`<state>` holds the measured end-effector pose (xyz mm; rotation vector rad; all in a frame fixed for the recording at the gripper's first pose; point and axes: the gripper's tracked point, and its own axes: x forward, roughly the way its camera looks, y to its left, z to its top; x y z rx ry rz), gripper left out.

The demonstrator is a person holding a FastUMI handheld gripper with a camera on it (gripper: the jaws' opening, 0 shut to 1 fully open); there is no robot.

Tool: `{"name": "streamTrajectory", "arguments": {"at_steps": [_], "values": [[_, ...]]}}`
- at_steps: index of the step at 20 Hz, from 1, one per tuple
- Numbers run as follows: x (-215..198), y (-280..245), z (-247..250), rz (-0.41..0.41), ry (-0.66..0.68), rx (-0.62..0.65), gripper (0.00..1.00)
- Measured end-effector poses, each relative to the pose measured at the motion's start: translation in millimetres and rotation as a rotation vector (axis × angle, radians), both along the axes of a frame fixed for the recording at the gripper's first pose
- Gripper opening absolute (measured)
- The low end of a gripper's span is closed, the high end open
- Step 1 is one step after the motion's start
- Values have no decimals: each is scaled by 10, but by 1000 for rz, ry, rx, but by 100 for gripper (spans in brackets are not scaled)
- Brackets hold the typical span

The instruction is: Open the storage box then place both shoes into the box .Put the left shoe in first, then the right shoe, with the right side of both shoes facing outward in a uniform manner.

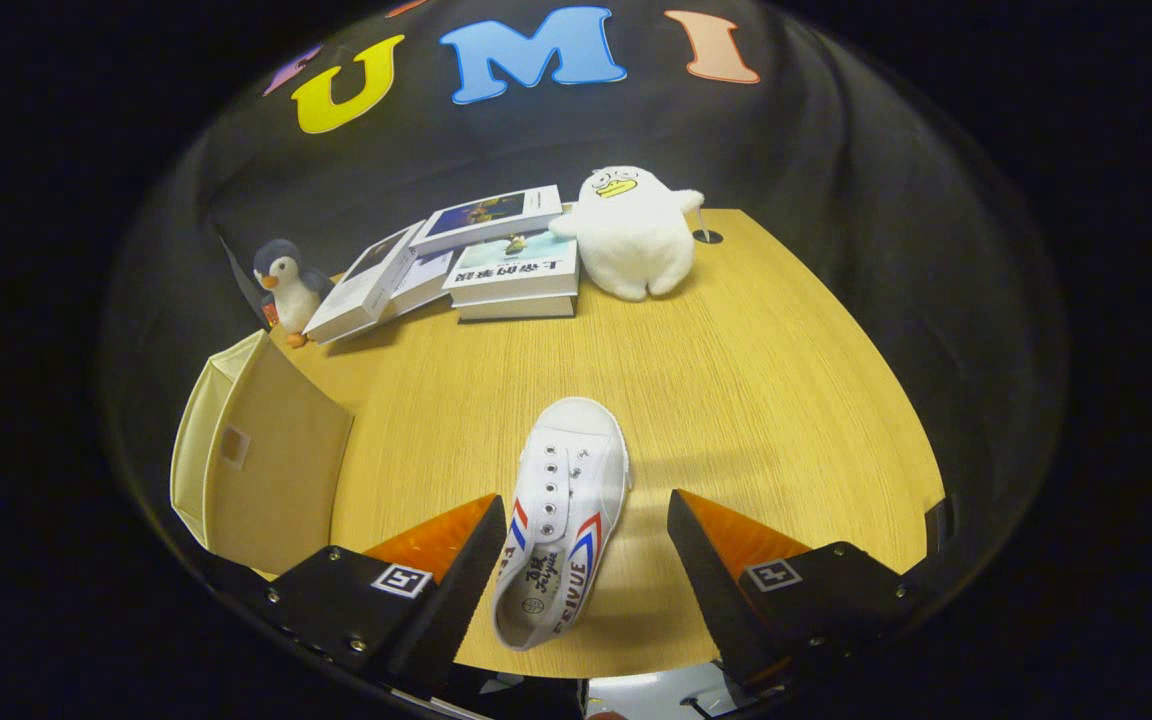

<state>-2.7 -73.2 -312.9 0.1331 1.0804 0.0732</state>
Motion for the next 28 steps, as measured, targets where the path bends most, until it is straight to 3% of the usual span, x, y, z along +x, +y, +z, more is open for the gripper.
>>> {"name": "streamTrajectory", "arguments": {"at_steps": [10, 17, 19, 22, 24, 26, 27, 28], "values": [[-197, -77, -662, 4, 161, 0, 98], [-221, 54, -826, 7, 213, 58, 97], [-212, 113, -825, 8, 216, 90, 84], [-222, 195, -829, 12, 214, 92, 48], [-224, 138, -828, 5, 206, 58, 48], [-243, 138, -771, -4, 209, 63, 25], [-178, 46, -704, -54, 173, 35, 25], [-135, 84, -961, -73, 168, 46, 0]]}}
